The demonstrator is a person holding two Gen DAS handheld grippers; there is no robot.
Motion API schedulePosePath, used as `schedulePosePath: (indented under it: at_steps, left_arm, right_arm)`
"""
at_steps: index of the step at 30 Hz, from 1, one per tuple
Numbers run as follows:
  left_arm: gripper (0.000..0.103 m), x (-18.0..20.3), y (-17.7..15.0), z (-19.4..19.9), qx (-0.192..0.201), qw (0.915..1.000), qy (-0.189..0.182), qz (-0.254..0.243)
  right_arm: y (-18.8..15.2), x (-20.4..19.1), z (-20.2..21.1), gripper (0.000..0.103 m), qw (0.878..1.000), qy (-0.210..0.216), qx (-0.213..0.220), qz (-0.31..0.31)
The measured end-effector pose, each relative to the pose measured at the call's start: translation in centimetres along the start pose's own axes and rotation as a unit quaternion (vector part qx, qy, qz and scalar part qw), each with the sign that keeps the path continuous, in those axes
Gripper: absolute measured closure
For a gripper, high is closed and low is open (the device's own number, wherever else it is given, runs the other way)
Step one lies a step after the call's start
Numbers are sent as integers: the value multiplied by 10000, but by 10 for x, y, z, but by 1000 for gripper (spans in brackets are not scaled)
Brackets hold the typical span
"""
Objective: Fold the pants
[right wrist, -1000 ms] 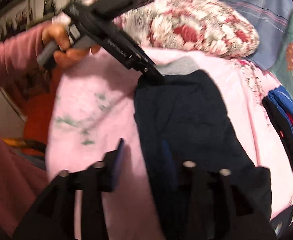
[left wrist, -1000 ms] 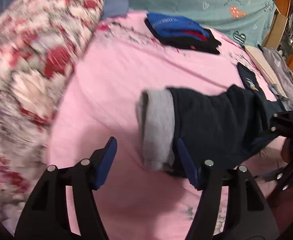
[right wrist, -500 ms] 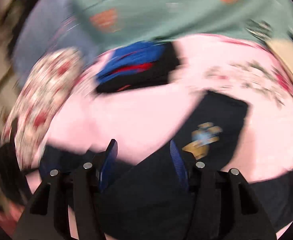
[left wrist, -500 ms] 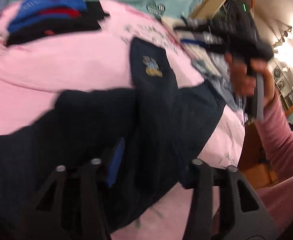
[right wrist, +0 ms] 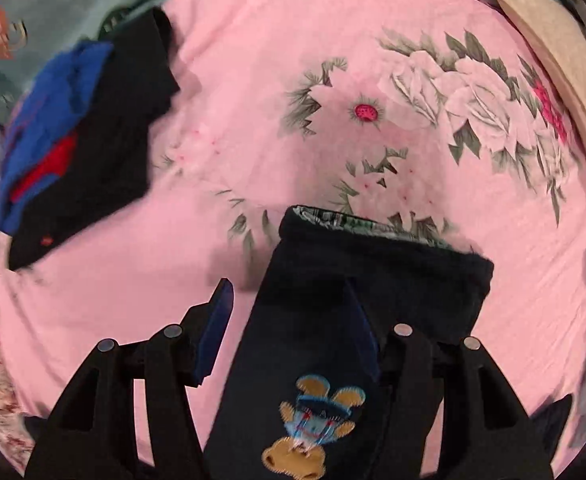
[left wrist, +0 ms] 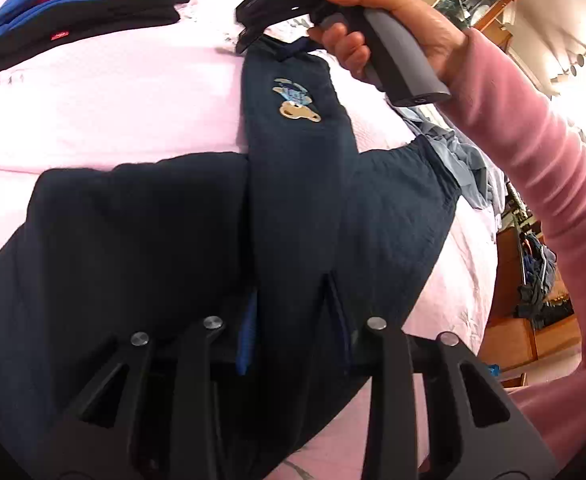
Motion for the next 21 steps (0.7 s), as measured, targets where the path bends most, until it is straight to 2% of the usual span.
schedulePosePath:
  at_steps: [3, 4, 6, 7, 10, 13, 14, 16, 18, 20, 21]
  left_arm:
    - [78, -1, 1, -1, 0, 10000, 3, -21]
    - [81, -2, 1, -3, -2, 10000, 8, -23]
    - [86, -5, 1, -3, 21, 10000, -7, 28]
    - [87, -6, 2, -3, 27, 10000, 0, 50]
    - [90, -3, 4, 3, 99, 9999, 27, 18]
    - [90, 13, 8, 11, 203, 9995, 123, -220]
    - [90, 20, 8, 13, 222, 9990, 155, -364]
    - [90, 31, 7, 13, 227, 9980, 195, -551]
    - [90, 43, 1, 7, 147, 9962, 255, -824]
    - [90, 49, -8, -4, -22, 9943, 393, -990]
    - [90, 49, -14, -11, -160, 9926, 521, -1090]
  right_arm:
    - [-3, -12, -2, 49, 9978, -423, 89, 504]
    - [-5, -13, -1, 54, 9971, -494, 125, 569]
    - [-9, -9, 2, 86, 9964, -519, 183, 648]
    - [-11, -8, 4, 93, 9964, -446, 186, 701]
    - [-16, 4, 22, 97, 9968, -224, 335, 684]
    - [-19, 27, 76, 97, 9930, 593, 907, 479]
    - [-21, 43, 105, 97, 9872, 971, 1216, 364]
    - [-31, 82, 151, 97, 9707, 1627, 1764, 135]
    - [-62, 132, 194, 97, 9459, 2240, 2343, -155]
    - [-97, 175, 207, 97, 9269, 2678, 2583, -499]
    - [-127, 203, 200, 97, 9176, 2901, 2610, -759]
Point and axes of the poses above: each gripper's, at about its wrist camera, not at the fingertips, and z roughly against the way its jaws point, x to its right, y to its top, the point moved 4 cm from there along -z, roughly the way its jaws point, and after that the axes turned 14 degrees about -y, right-handed, at the moved point
